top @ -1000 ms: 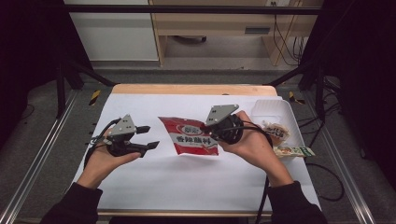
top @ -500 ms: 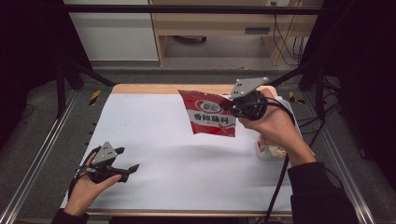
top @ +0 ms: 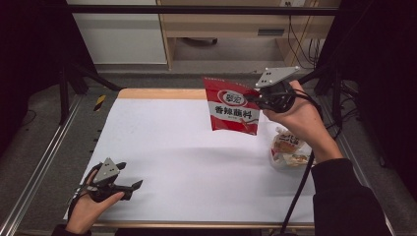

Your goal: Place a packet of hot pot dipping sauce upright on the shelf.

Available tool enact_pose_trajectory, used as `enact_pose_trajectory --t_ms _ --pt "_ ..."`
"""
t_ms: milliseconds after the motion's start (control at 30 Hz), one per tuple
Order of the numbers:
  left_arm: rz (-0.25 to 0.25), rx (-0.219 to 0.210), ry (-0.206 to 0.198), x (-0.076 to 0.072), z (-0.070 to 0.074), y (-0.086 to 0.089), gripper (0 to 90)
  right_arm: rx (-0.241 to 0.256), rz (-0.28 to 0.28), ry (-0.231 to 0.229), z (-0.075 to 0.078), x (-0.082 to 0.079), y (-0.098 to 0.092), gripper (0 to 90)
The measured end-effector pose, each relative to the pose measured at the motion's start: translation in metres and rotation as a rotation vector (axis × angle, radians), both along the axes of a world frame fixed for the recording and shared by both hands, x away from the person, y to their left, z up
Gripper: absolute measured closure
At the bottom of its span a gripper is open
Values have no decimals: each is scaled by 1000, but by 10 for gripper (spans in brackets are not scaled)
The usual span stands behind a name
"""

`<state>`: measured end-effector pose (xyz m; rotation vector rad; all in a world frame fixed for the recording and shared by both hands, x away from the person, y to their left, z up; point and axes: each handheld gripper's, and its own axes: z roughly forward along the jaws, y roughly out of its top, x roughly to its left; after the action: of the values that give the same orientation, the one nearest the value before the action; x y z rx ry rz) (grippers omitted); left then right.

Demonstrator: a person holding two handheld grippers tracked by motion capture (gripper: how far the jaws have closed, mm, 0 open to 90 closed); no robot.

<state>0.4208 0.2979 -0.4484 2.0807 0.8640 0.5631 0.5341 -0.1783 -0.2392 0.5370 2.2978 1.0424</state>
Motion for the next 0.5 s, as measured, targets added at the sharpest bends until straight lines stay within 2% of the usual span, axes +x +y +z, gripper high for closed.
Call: enact_pose_trajectory --t_ms 200,500 --pt "11 7 -2 0 0 0 120 47 -45 -22 3 10 -11 898" --pt "19 11 -6 0 -1 1 120 71 -102 -41 7 27 -30 898"
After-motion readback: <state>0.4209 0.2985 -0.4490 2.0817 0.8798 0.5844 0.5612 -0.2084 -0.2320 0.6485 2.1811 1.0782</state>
